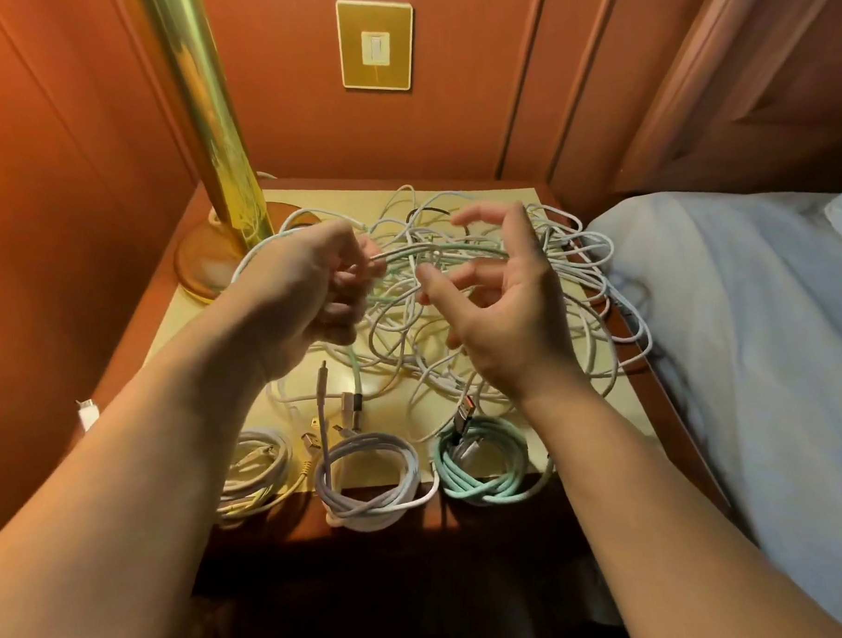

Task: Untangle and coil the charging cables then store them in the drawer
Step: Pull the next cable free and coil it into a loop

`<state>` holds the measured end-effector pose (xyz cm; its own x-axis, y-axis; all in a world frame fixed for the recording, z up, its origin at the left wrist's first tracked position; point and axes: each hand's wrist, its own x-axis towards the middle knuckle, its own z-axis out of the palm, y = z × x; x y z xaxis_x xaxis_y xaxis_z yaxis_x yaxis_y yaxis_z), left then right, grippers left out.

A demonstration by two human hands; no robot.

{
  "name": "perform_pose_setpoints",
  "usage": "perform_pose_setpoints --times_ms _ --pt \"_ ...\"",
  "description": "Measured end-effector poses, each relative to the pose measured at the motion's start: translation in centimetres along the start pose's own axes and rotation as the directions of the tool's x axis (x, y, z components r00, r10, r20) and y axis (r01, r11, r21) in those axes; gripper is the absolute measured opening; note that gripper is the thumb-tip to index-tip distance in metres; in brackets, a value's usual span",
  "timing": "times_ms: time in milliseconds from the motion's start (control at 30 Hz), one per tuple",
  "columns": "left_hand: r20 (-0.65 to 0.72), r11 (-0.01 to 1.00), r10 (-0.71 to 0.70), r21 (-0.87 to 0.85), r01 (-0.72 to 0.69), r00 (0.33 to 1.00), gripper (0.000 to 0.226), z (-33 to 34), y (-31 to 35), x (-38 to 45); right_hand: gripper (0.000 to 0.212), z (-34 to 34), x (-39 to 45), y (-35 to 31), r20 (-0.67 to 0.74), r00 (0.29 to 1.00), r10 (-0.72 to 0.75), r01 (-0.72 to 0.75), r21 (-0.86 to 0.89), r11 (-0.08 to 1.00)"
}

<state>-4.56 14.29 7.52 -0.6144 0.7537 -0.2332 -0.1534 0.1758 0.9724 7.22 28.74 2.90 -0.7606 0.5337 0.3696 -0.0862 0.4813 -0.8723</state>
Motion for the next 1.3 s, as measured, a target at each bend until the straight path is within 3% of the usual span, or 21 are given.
perform_pose_setpoints --times_ms 133,300,500,667,733,800,867,967,1133,1300 --pt "0.128 0.997 0.063 -0.045 -0.058 0.990 0.035 0.0 -0.2 -0.1 0.024 0.3 -0.1 -0.1 0.077 0.997 -0.005 0.003 0.024 1.000" --pt "0.265 0.993 0.109 -0.069 -0.094 0.958 0.037 0.1 -0.2 0.0 0.009 0.8 -0.1 0.2 -0.025 0.999 0.034 -0.035 -0.014 0.999" --pt "0.326 0.987 0.135 -0.123 -0.100 0.936 0.041 0.2 -0.2 -0.1 0.008 0.9 0.1 0.7 -0.104 0.986 0.126 -0.137 -0.100 0.986" --pt "0.501 0.917 0.300 -0.385 -0.101 0.812 0.038 -0.9 0.5 -0.7 0.009 1.0 0.7 1.2 -0.174 0.973 0.155 -0.178 -0.124 0.976" --pt "0.385 0.933 0.294 -0.314 -0.175 0.875 0.033 -1.2 0.2 -0.5 0.011 1.0 0.7 1.0 -0.192 0.969 0.155 -0.178 -0.106 0.978" --pt "0.180 0.948 0.318 -0.092 -0.306 0.931 0.031 -1.2 -0.4 -0.2 0.015 1.0 0.7 0.7 -0.203 0.966 0.158 -0.175 -0.067 0.982" --pt "0.008 0.911 0.391 0.139 -0.388 0.920 0.022 -0.7 -1.1 -0.1 0.017 1.0 0.6 0.5 -0.200 0.969 0.147 -0.161 -0.051 0.986" --pt "-0.124 0.854 0.467 0.319 -0.411 0.876 0.036 0.6 -1.9 0.0 0.017 1.2 0.5 0.2 -0.167 0.980 0.112 -0.126 -0.078 0.989" --pt "-0.186 0.823 0.535 0.336 -0.459 0.824 0.015 1.6 -2.2 0.8 0.013 1.4 0.2 0.2 -0.114 0.989 0.094 -0.104 -0.083 0.991" --pt "-0.153 0.901 0.430 0.129 -0.414 0.890 0.013 1.9 -1.3 0.3 0.020 1.5 0.6 0.9 -0.115 0.986 0.120 -0.135 -0.131 0.982"
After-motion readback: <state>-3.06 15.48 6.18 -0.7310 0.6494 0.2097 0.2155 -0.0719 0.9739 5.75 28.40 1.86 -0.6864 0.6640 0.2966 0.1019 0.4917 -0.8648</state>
